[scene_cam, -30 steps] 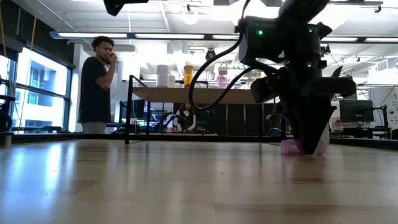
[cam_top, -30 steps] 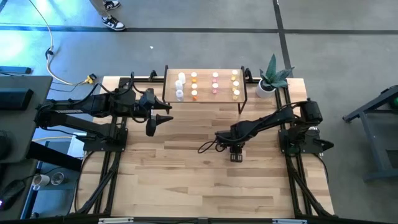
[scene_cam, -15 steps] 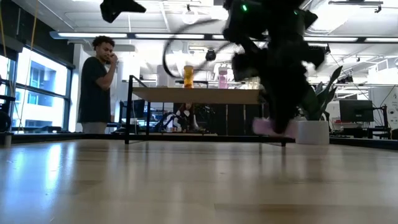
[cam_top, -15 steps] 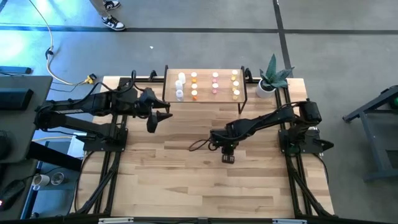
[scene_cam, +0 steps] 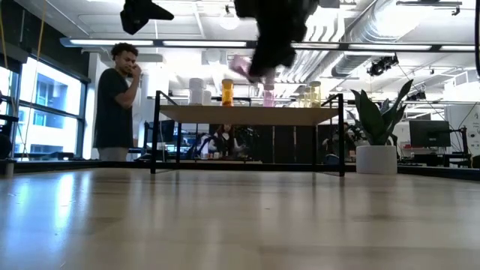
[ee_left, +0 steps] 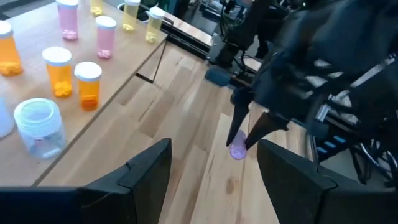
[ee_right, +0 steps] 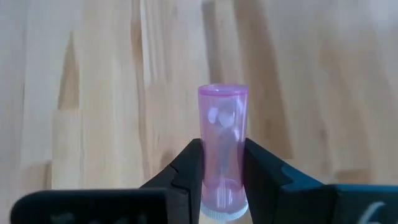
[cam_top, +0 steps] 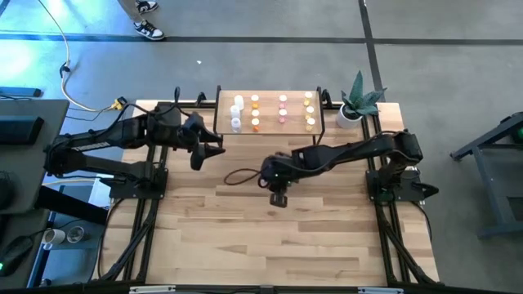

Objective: Pick and place medicine bottles onto shelf by color
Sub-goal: Put the pink pill bottle aligned with the other pink pill bottles on the shelf

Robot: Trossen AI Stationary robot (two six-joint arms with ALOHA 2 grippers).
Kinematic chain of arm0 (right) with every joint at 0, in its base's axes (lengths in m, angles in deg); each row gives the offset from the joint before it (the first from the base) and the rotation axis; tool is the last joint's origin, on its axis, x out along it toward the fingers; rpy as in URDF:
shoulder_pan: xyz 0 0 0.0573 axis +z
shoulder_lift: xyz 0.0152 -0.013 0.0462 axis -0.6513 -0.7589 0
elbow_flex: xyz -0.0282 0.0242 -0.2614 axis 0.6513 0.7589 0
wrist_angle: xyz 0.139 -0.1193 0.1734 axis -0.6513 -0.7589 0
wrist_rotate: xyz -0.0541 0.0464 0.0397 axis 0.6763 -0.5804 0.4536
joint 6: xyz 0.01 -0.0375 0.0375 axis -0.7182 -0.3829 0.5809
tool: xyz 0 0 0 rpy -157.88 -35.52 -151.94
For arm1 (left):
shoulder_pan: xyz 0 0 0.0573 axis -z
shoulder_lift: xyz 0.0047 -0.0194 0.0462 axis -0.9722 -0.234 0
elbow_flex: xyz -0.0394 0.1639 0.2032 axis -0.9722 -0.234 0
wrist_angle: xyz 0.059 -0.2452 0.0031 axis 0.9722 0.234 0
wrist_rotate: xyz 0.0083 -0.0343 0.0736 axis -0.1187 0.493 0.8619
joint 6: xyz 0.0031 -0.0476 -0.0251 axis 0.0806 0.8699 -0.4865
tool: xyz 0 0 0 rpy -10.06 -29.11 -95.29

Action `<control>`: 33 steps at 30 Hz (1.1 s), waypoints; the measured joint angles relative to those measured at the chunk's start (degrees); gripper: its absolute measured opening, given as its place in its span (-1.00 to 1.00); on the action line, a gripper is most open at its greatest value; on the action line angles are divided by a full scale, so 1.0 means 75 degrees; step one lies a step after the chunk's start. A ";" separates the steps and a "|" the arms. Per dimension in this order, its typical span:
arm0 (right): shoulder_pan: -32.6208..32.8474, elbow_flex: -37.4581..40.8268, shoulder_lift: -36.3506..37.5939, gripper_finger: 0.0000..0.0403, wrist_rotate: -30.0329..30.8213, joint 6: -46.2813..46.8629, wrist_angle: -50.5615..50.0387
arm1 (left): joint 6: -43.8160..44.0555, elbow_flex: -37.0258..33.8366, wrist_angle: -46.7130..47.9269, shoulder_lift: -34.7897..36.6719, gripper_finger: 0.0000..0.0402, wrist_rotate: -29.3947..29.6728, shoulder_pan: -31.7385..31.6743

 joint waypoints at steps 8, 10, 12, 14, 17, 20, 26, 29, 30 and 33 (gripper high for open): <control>0.0000 -0.0930 0.0009 -0.62 0.0609 -0.0583 -0.0033 | 0.0627 0.0000 -0.0040 0.0000 0.13 -0.0375 -0.0276; 0.0000 -0.0974 0.0012 -0.62 0.0675 -0.0926 -0.0056 | 0.0924 0.0000 -0.0040 0.0000 0.13 -0.0399 -0.0305; -0.0017 -0.0999 0.0012 -0.62 0.0677 -0.1326 -0.0084 | 0.1220 0.0000 -0.0043 -0.0003 0.13 -0.0377 -0.0303; -0.0019 -0.1015 0.0012 -0.62 0.0683 -0.1828 -0.0073 | 0.1573 0.0000 -0.0043 -0.0006 0.13 -0.0364 -0.0303; -0.0053 -0.1015 0.0012 -0.62 0.0683 -0.2620 -0.0047 | 0.2343 0.0000 -0.0043 -0.0006 0.13 -0.0364 -0.0303; -0.0070 -0.1015 0.0012 -0.62 0.0692 -0.3606 0.0035 | 0.3084 0.0000 -0.0043 -0.0006 0.13 -0.0396 -0.0303; 0.0008 -0.1015 0.0012 -0.62 0.1139 -0.5693 0.0558 | 0.4071 0.0000 -0.0043 -0.0006 0.13 -0.0393 -0.0303; 0.0088 -0.1015 0.0012 -0.62 0.1517 -0.6672 0.0891 | 0.4325 0.0000 -0.0043 -0.0006 0.13 -0.0461 -0.0298; 0.0114 -0.1015 0.0012 -0.62 0.1674 -0.6961 0.1037 | 0.4417 0.0000 -0.0043 -0.0006 0.13 -0.0513 -0.0297; 0.0179 -0.1015 0.0012 -0.62 0.2301 -0.7782 0.1655 | 0.4735 0.0000 -0.0046 -0.0006 0.13 -0.0789 -0.0295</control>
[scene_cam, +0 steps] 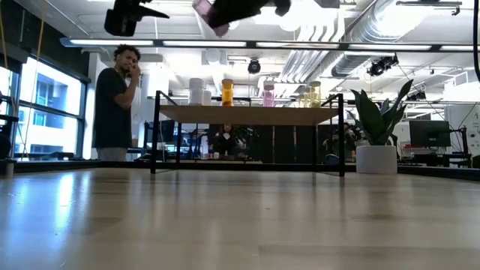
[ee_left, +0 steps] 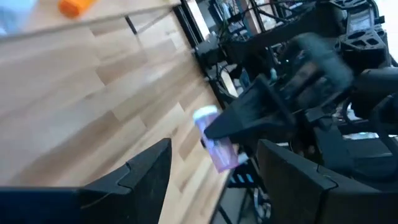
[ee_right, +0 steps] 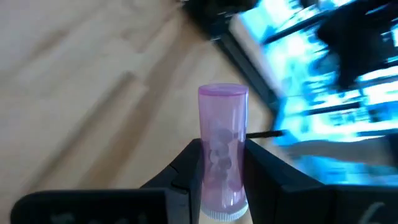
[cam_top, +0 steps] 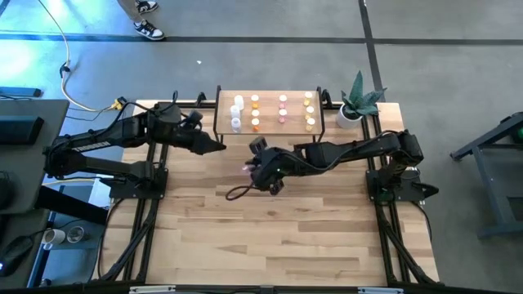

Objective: Pick and place medicine bottles onto shelf by color
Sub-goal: Put the pink pill bottle aligned with the other pink pill bottles on the shelf

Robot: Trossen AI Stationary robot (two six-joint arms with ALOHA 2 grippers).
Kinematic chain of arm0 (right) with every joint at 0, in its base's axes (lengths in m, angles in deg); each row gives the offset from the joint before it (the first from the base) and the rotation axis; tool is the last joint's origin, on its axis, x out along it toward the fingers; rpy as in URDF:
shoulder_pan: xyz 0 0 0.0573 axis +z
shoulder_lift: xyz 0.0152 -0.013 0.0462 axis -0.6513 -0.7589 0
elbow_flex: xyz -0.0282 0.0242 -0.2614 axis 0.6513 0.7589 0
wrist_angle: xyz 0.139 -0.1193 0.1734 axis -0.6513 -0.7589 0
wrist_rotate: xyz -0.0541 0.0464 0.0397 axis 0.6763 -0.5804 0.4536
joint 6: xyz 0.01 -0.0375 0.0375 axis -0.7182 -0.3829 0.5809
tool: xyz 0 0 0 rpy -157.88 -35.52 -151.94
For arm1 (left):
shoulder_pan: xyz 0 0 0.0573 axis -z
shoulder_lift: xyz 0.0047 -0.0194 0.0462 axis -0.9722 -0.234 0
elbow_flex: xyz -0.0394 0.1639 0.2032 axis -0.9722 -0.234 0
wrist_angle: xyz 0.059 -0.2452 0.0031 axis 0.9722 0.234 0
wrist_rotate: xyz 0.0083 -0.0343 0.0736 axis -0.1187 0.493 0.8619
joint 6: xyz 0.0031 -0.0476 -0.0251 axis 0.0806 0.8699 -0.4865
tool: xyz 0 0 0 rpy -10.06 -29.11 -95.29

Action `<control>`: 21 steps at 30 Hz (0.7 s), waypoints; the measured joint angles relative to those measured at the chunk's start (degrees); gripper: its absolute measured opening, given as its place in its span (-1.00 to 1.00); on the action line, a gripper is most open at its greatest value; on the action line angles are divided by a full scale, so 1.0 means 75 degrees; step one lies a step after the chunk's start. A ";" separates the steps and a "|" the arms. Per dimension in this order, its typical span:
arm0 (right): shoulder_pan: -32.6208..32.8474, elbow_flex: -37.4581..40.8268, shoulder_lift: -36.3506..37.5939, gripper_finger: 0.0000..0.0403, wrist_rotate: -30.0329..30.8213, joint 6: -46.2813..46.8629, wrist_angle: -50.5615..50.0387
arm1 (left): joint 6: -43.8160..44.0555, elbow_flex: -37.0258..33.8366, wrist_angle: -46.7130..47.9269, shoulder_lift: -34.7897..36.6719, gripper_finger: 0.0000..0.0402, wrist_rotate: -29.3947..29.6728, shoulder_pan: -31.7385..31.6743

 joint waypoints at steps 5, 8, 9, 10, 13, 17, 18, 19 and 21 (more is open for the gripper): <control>0.0008 0.0000 0.0000 -0.62 0.0606 -0.1466 0.1120 | 0.0545 0.0003 -0.0063 -0.0058 0.13 -0.0182 0.0238; 0.0005 0.0000 0.0000 -0.62 0.0738 -0.2026 0.1579 | 0.0745 0.0003 -0.0157 -0.0144 0.13 -0.0356 0.0439; 0.0005 0.0000 0.0000 -0.62 0.0760 -0.2228 0.1711 | 0.0790 0.0006 -0.0219 -0.0178 0.13 -0.0427 0.0507; 0.0005 0.0000 0.0000 -0.62 0.0772 -0.2424 0.1802 | 0.0813 0.0006 -0.0252 -0.0217 0.13 -0.0440 0.0574; 0.0005 0.0000 0.0000 -0.62 0.0776 -0.2969 0.1914 | 0.0956 0.0006 -0.0511 -0.0423 0.13 -0.0437 0.0728; 0.0005 0.0000 0.0000 -0.62 0.0778 -0.3375 0.1909 | 0.0988 0.0012 -0.1098 -0.0648 0.13 -0.0434 0.0826; 0.0005 0.0000 0.0000 -0.62 0.0781 -0.3417 0.1909 | 0.1004 0.0012 -0.1168 -0.0713 0.13 -0.0433 0.0843; 0.0005 0.0000 0.0000 -0.62 0.0783 -0.3461 0.1909 | 0.1011 0.0012 -0.1240 -0.0783 0.13 -0.0433 0.0855; 0.0005 0.0000 0.0000 -0.62 0.0793 -0.3531 0.1909 | 0.1012 0.0012 -0.1351 -0.0915 0.13 -0.0438 0.0856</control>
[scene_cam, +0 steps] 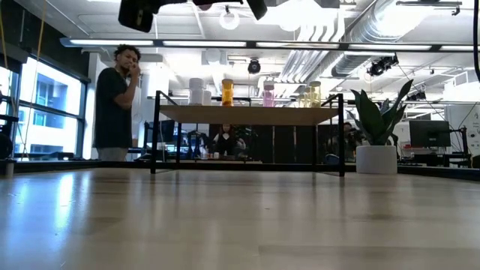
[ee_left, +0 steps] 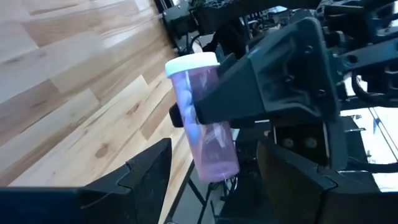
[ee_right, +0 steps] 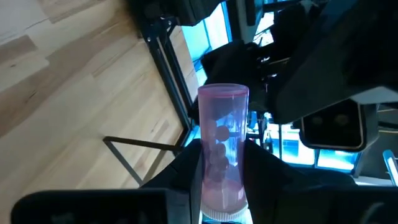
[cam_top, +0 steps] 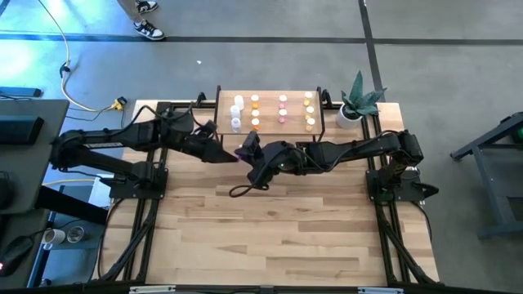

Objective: Pick and place medicine bottles onto shelf by color
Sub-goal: Put the pink pill bottle aligned with the other pink pill bottles on the shelf

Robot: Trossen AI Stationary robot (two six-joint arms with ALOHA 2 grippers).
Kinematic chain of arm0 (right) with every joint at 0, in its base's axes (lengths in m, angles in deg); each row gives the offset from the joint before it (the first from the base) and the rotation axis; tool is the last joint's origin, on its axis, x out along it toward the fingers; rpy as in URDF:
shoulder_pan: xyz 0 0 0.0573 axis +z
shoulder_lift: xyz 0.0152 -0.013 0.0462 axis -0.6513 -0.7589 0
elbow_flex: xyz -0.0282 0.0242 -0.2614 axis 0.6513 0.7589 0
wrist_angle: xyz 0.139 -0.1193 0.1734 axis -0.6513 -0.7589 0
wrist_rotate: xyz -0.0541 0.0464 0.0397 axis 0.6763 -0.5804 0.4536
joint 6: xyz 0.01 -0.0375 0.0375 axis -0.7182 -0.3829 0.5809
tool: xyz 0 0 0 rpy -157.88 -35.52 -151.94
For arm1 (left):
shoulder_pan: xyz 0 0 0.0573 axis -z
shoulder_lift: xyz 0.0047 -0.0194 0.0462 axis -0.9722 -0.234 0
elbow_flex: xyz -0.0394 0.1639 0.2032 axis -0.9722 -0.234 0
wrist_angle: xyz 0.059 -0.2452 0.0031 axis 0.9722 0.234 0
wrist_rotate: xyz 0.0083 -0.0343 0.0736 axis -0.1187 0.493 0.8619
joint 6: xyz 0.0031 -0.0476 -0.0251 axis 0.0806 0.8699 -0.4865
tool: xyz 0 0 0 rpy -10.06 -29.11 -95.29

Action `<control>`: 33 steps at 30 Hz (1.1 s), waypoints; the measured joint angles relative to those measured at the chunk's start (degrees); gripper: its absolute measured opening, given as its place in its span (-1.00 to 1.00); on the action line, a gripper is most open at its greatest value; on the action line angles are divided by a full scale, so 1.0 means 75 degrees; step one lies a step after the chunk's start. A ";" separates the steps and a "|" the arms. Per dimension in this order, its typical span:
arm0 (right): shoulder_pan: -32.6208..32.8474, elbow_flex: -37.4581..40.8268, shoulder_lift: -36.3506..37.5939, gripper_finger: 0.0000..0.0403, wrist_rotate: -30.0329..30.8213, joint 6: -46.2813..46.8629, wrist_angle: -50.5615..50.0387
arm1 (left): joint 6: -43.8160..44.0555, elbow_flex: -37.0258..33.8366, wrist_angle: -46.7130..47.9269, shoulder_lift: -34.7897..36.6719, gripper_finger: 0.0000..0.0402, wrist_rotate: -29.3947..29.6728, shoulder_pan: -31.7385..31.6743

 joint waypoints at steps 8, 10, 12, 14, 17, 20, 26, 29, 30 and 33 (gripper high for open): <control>0.0000 0.0000 0.0000 -0.62 0.0006 -0.0076 0.0000 | 0.0048 -0.0002 -0.0094 -0.0316 0.13 -0.0144 0.0000; 0.0000 0.0000 0.0000 -0.62 0.0012 -0.0082 -0.0003 | 0.0047 -0.0003 -0.0094 -0.0353 0.11 -0.0145 0.0000; 0.0000 0.0000 0.0000 -0.62 0.0017 -0.0097 -0.0003 | 0.0002 -0.0003 -0.0078 -0.0364 0.07 -0.0145 0.0000; 0.0000 0.0000 0.0000 -0.62 0.0020 -0.0118 -0.0003 | -0.0030 -0.0003 -0.0089 -0.0355 0.00 -0.0139 -0.0003; 0.0000 0.0000 0.0000 -0.62 0.0021 -0.0140 -0.0012 | -0.0030 -0.0003 -0.0103 -0.0355 -0.11 -0.0136 -0.0009; 0.0000 0.0000 0.0000 -0.62 0.0022 -0.0143 -0.0018 | -0.0030 -0.0003 -0.0128 -0.0355 -0.21 -0.0138 -0.0009; 0.0000 0.0001 -0.0001 -0.62 0.0052 -0.0312 0.0000 | -0.0030 -0.0009 -0.0386 -0.0355 -0.36 -0.0125 -0.0012; 0.0000 0.0001 0.0009 -0.62 0.0069 -0.0365 0.0000 | -0.0026 -0.0015 -0.0433 -0.0355 -0.42 -0.0119 -0.0012; 0.0000 0.0000 0.0009 -0.62 0.0079 -0.0377 -0.0004 | -0.0039 -0.0015 -0.0421 -0.0355 -0.44 -0.0119 -0.0012; 0.0000 0.0002 0.0009 -0.62 0.0079 -0.0396 -0.0011 | -0.0092 -0.0015 -0.0386 -0.0355 -0.48 -0.0154 -0.0012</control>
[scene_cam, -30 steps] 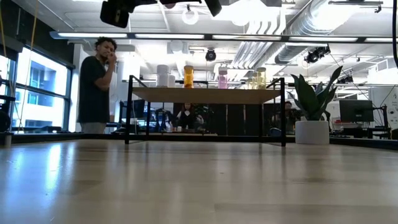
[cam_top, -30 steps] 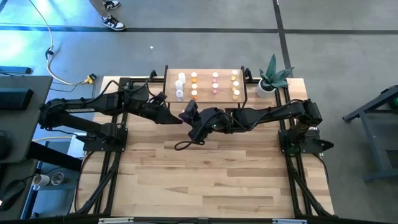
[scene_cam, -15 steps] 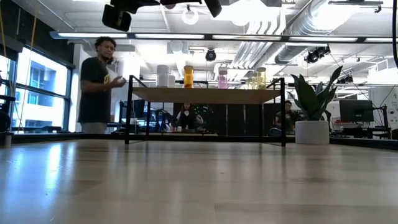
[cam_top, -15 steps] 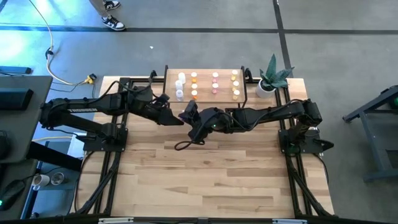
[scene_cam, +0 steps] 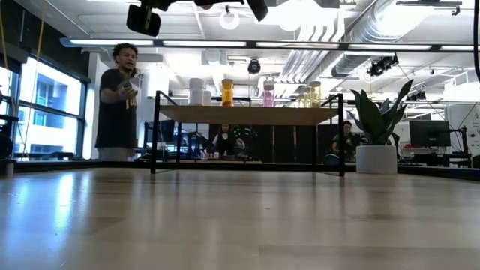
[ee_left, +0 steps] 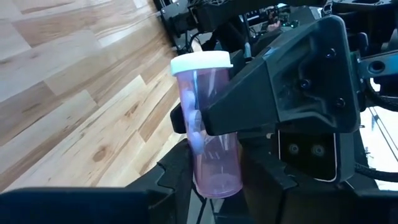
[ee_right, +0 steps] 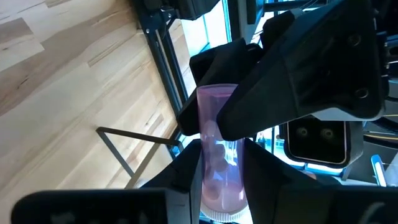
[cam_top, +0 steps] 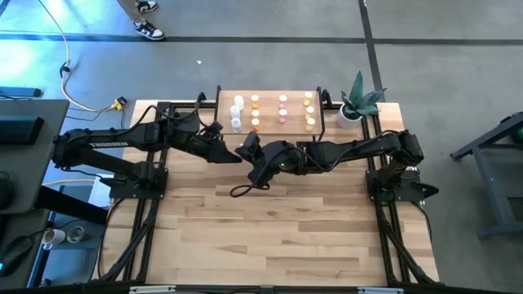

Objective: Pick and place medicine bottles onto shelf by color
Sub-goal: Put the pink pill bottle aligned with the other pink pill bottles on the shelf

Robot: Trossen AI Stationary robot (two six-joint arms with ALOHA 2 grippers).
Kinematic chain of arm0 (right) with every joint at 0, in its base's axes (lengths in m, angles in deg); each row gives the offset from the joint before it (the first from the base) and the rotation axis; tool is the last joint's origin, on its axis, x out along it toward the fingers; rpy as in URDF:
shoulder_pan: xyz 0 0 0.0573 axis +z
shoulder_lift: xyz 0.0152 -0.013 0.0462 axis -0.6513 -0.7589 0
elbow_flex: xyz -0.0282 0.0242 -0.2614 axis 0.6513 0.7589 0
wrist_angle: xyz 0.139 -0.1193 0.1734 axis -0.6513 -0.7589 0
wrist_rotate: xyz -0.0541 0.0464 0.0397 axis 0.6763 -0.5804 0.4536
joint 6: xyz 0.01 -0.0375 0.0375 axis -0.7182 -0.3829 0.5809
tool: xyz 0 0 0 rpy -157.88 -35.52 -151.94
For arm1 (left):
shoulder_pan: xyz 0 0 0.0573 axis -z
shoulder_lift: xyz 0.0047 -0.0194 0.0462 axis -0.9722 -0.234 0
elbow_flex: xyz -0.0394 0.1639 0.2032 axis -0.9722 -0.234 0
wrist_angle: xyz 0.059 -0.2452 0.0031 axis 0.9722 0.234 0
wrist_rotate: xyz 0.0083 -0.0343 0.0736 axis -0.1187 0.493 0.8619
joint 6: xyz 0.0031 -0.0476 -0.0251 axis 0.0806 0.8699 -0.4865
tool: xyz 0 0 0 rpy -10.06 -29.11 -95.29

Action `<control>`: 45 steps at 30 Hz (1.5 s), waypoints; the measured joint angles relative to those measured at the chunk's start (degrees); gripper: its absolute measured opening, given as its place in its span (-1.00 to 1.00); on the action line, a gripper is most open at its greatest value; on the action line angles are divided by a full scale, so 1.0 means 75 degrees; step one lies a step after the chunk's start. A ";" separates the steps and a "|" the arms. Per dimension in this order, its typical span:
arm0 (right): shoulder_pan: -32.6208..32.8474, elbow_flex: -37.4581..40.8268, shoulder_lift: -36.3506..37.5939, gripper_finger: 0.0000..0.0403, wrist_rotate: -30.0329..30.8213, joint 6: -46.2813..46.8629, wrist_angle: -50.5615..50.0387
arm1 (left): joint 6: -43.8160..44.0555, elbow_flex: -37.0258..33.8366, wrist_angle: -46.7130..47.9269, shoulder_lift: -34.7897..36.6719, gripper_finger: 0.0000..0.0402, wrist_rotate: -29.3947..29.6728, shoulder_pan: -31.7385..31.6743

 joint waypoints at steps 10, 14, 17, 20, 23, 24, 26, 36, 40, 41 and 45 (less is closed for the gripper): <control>0.0013 0.0000 0.0000 -0.50 -0.0036 0.0145 0.0006 | -0.0064 0.0000 0.0002 0.0000 -0.49 -0.0034 0.0000; 0.0017 0.0001 0.0000 -0.38 -0.0106 0.0488 0.0065 | -0.0116 0.0000 -0.0053 0.0000 -0.49 -0.0012 0.0000; 0.0017 0.0000 -0.0007 -0.33 0.0101 0.0796 0.0128 | -0.0137 0.0000 -0.0082 0.0000 -0.50 0.0125 0.0000; 0.0017 0.0001 -0.0012 -0.31 0.0374 0.0941 0.0220 | -0.0276 0.0000 -0.0090 0.0000 -0.50 0.0246 -0.0024; 0.0020 0.0001 -0.0017 -0.31 0.0699 0.1094 0.0301 | -0.0311 0.0006 -0.0117 0.0014 -0.50 0.0245 -0.0119; 0.0020 0.0001 -0.0017 -0.31 0.0787 0.1140 0.0308 | -0.0376 0.0009 -0.0125 0.0015 -0.50 0.0251 -0.0149; 0.0020 0.0001 -0.0020 -0.31 0.0987 0.1186 0.0314 | -0.0524 0.0009 -0.0153 0.0012 -0.50 0.0260 -0.0212; 0.0017 0.0001 -0.0020 -0.30 0.1282 0.1202 0.0340 | -0.0732 0.0012 -0.0254 0.0020 -0.50 0.0221 -0.0259; 0.0015 0.0001 -0.0020 -0.30 0.1317 0.1198 0.0392 | -0.0743 0.0012 -0.0267 0.0028 -0.50 0.0215 -0.0381; 0.0015 0.0001 -0.0020 -0.30 0.1317 0.1154 0.0398 | -0.0743 0.0012 -0.0270 0.0029 -0.50 0.0207 -0.0417; 0.0006 0.0001 -0.0020 -0.30 0.1324 0.0638 0.0401 | -0.0669 0.0012 -0.0296 0.0029 -0.50 0.0212 -0.0542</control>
